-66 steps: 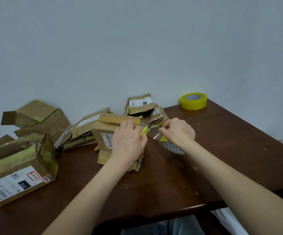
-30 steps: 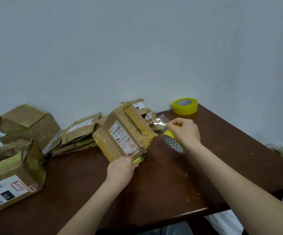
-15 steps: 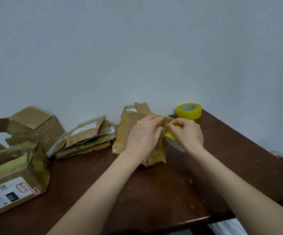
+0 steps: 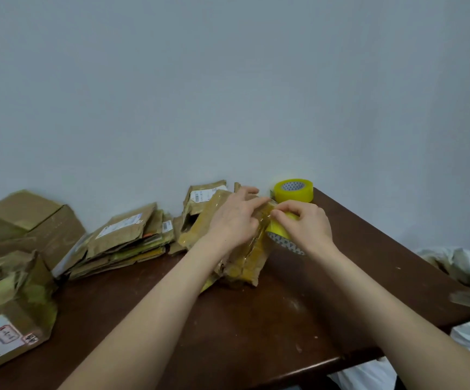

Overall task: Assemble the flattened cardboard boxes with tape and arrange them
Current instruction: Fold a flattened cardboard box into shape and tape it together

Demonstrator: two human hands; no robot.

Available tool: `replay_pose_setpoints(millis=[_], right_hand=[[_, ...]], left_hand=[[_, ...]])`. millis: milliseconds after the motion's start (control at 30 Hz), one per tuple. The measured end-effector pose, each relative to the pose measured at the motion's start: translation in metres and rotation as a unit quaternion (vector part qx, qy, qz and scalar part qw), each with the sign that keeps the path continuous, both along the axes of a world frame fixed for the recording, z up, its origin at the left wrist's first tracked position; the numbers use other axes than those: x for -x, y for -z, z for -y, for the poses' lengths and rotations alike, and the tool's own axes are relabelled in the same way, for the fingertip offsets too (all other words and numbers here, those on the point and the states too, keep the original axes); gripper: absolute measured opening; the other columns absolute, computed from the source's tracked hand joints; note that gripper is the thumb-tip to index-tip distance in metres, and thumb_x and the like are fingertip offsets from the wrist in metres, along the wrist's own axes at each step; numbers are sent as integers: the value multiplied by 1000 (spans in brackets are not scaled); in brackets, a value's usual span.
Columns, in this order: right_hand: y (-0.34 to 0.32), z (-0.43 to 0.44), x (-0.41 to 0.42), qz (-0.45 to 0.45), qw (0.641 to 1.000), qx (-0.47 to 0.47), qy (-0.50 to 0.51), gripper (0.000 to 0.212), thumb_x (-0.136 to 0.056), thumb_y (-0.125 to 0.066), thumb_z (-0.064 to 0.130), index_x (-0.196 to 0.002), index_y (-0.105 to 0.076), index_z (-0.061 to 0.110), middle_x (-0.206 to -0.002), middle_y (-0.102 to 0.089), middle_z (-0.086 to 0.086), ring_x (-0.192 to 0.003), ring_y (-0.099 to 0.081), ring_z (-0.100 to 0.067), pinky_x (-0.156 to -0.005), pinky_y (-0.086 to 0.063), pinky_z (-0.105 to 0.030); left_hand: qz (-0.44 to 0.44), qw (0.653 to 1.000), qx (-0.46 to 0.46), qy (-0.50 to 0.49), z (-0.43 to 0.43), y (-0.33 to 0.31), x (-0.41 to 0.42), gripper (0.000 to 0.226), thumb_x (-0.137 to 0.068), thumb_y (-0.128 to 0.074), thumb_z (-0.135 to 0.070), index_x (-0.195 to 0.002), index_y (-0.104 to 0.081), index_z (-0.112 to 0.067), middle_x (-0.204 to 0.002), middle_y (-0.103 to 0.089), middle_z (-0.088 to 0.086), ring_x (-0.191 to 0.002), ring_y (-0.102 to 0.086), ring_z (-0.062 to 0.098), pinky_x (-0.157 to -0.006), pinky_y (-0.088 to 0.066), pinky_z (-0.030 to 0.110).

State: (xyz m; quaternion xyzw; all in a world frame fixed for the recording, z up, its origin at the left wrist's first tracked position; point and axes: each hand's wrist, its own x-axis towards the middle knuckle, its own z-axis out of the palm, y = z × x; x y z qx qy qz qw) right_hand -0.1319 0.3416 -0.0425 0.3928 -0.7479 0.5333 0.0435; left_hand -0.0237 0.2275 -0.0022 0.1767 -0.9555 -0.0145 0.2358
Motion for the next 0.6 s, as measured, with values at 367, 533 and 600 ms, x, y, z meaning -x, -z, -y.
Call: replay_pose_setpoints(millis=[367, 533, 600], right_hand=[[-9, -13, 24, 119, 978, 125, -114, 9, -84, -70, 29, -78, -76, 27, -86, -73, 12, -91, -64, -8, -84, -50, -31], [-7, -12, 19, 91, 968, 150, -178, 18, -87, -69, 11, -76, -71, 26, -76, -69, 23, -76, -60, 8, -69, -43, -8], [-7, -12, 16, 91, 963, 146, -206, 17, -87, -67, 8, -77, -71, 22, -74, -68, 21, -72, -59, 8, -67, -43, -7]], left_hand=[[0, 1000, -16, -24, 37, 22, -1, 40, -95, -52, -18, -134, -53, -30, -135, -46, -3, -115, -50, 12, -86, -44, 20], [-177, 932, -316, 16, 4, -11, -2, 28, -95, -54, -36, -117, -66, -25, -111, -64, -14, -101, -57, 1, -83, -48, 20], [-122, 906, -404, 25, -6, -19, -3, 34, -95, -50, -45, -116, -64, -22, -110, -65, -11, -101, -59, 4, -81, -52, 24]])
